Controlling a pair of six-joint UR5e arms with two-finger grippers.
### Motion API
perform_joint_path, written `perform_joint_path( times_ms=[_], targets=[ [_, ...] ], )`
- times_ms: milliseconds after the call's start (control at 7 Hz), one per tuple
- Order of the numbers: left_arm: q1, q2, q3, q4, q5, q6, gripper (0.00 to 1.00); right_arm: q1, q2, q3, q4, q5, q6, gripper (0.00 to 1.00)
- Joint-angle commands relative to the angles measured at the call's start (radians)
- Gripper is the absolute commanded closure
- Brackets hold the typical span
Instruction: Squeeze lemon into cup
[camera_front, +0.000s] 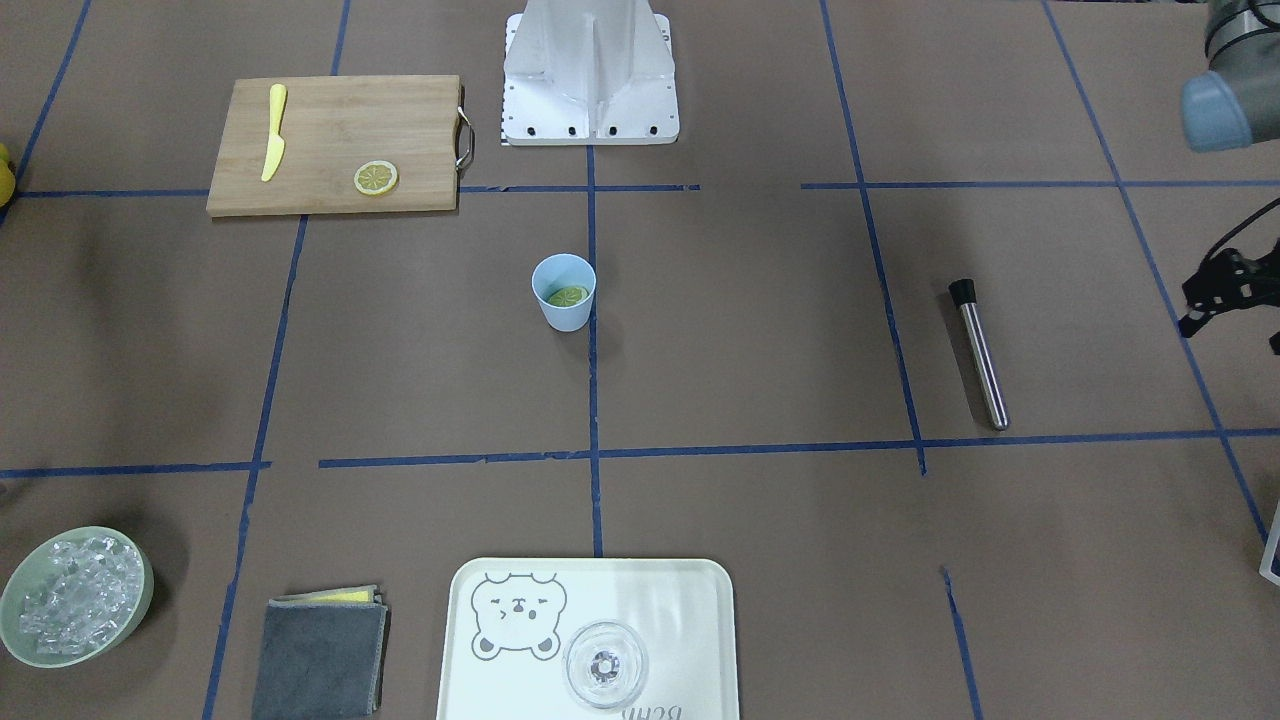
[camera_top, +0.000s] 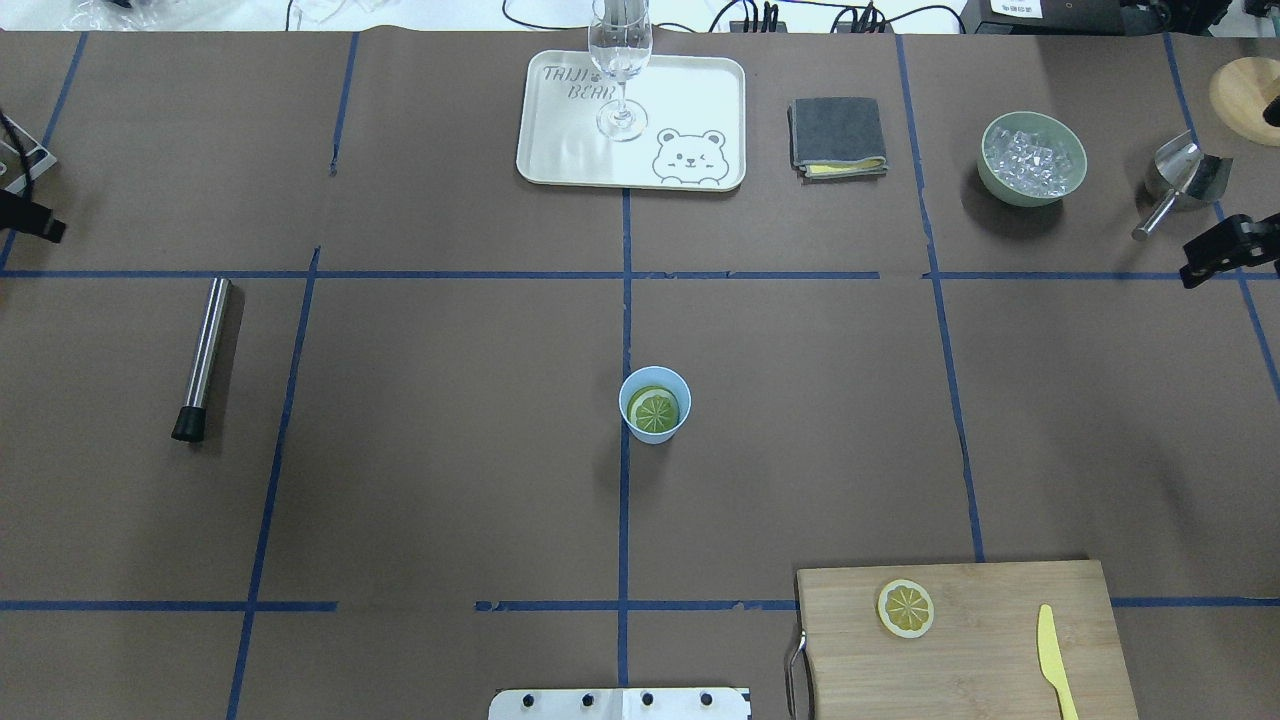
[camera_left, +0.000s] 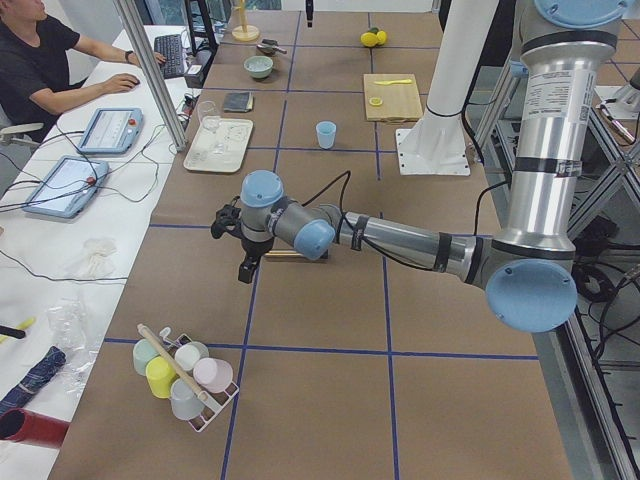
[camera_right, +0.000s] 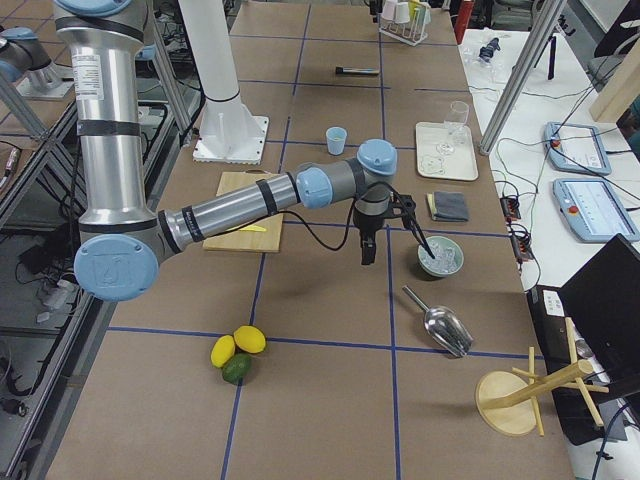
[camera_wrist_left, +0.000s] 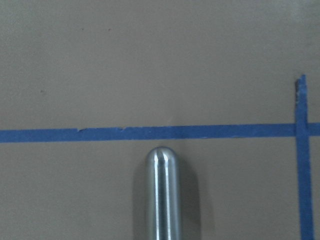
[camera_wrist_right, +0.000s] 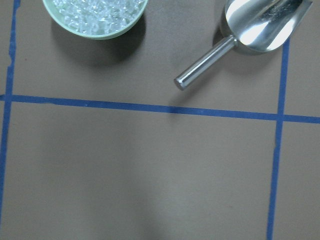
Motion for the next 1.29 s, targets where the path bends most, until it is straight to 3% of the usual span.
perform_joint_path(
  times_ms=[0, 286, 571, 1143],
  targets=[
    [-0.198, 0.021, 0.1, 0.082, -0.023, 0.304, 0.0, 0.172, -0.002, -0.164, -0.001, 0.052, -0.265, 0.0],
    [-0.235, 0.006, 0.097, 0.283, -0.049, 0.355, 0.0, 0.194, -0.013, -0.217, 0.001, 0.055, -0.3, 0.0],
    [-0.233, -0.03, 0.056, 0.5, -0.094, 0.341, 0.0, 0.194, -0.013, -0.21, 0.001, 0.055, -0.295, 0.0],
    [-0.215, 0.013, 0.007, 0.504, -0.094, 0.34, 0.0, 0.194, -0.013, -0.202, 0.001, 0.055, -0.295, 0.0]
  ],
)
